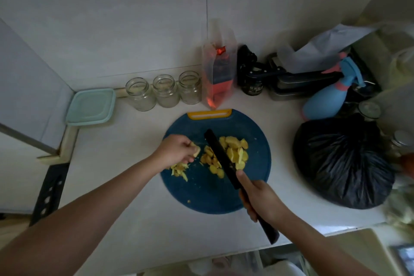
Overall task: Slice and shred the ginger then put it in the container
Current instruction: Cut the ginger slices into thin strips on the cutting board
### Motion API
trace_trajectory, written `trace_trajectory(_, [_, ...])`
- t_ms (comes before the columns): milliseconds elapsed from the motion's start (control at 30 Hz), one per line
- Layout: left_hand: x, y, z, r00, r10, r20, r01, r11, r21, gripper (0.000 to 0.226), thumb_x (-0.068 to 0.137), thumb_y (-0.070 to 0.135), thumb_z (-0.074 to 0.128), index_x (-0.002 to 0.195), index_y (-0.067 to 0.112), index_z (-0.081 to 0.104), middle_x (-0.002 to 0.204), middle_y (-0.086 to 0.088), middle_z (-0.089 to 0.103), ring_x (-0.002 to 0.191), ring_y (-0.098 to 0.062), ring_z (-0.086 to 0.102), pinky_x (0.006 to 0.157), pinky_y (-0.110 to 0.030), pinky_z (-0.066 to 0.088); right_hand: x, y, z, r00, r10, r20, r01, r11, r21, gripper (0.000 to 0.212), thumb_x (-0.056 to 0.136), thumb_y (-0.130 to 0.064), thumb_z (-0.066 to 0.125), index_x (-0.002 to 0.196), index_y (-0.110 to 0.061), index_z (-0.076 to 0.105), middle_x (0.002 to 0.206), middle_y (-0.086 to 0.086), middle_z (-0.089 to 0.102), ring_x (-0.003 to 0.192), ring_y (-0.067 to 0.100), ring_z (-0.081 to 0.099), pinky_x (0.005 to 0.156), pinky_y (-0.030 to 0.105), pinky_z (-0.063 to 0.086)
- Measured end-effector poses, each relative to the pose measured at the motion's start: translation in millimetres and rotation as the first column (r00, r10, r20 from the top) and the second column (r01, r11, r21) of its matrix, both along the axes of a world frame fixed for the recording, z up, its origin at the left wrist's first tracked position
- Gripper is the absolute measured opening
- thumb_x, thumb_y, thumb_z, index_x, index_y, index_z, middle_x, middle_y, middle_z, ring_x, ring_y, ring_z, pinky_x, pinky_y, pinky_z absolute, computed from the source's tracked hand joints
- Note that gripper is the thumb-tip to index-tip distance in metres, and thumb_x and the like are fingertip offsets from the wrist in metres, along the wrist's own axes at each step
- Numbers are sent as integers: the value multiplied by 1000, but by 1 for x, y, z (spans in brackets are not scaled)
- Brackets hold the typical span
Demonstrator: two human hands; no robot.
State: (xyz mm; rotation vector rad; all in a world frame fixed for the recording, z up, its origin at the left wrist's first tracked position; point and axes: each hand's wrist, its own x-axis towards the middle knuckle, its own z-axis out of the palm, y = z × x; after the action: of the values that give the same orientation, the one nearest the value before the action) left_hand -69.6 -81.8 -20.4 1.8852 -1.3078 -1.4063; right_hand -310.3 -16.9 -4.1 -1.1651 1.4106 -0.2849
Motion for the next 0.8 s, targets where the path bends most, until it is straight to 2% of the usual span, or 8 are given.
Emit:
trace_trajectory(133, [-9, 35, -8, 918, -307, 252, 350, 925, -149, 7, 90, 22, 65, 89, 15, 65, 85, 6, 70, 72, -4, 63, 65, -16, 48, 2, 14, -5, 1000, 20, -10, -20, 999, 28, 61, 94, -60, 37, 58, -11, 46, 48, 0, 44, 38, 13, 40, 41, 24, 37])
trace_trajectory(267, [-3, 46, -26, 738, -418, 529, 611, 747, -262, 12, 92, 28, 60, 98, 18, 65, 105, 6, 68, 78, 0, 49, 67, -17, 38, 3, 21, -12, 999, 30, -38, -29, 999, 24, 61, 94, -60, 39, 55, -14, 44, 49, -1, 44, 40, 14, 39, 42, 27, 38])
trace_trajectory(333, [0, 46, -29, 697, -419, 582, 663, 687, -298, 12, 92, 27, 60, 98, 17, 64, 98, 3, 68, 86, -9, 53, 68, -23, 39, 4, 22, -16, 998, 34, -59, -33, 999, 17, 61, 95, -59, 39, 53, -15, 44, 48, -2, 44, 39, 13, 39, 43, 26, 38])
trace_trajectory(433, [3, 49, -28, 596, -332, 731, 759, 530, -378, 8, 82, 25, 69, 83, 19, 64, 69, 7, 61, 70, -8, 56, 53, -18, 38, 3, 23, -23, 988, 79, -130, -83, 996, -19, 63, 95, -60, 37, 58, -9, 47, 53, 1, 47, 40, 7, 41, 48, 23, 38])
trace_trajectory(500, [9, 50, -30, 576, -284, 767, 774, 490, -400, 10, 83, 30, 59, 79, 21, 62, 63, 11, 58, 65, -6, 53, 47, -18, 38, 2, 25, -28, 978, 106, -178, -116, 992, -47, 70, 93, -62, 36, 65, 1, 50, 58, 7, 50, 46, 9, 44, 53, 28, 41])
trace_trajectory(600, [18, 49, -38, 569, -280, 773, 773, 503, -386, 13, 86, 28, 57, 83, 17, 63, 65, 7, 61, 69, -12, 55, 48, -21, 45, 1, 24, -33, 961, 112, -251, -140, 986, -95, 77, 92, -64, 33, 72, 7, 55, 66, 15, 59, 55, 11, 51, 66, 32, 48])
trace_trajectory(700, [21, 50, -36, 599, -261, 757, 727, 573, -379, 11, 79, 20, 73, 78, 15, 63, 64, 3, 60, 69, -15, 57, 51, -25, 48, 1, 19, -28, 965, 114, -234, -142, 984, -106, 73, 95, -58, 36, 71, 8, 57, 63, 13, 58, 48, 7, 49, 59, 28, 47])
trace_trajectory(800, [12, 54, -26, 773, -236, 589, 547, 717, -431, 7, 82, 18, 73, 79, 15, 67, 83, 6, 61, 75, -8, 56, 65, -14, 44, 0, 15, -16, 986, 88, -139, -102, 990, -101, 65, 96, -55, 39, 64, 0, 54, 56, 4, 51, 41, 5, 44, 46, 18, 39])
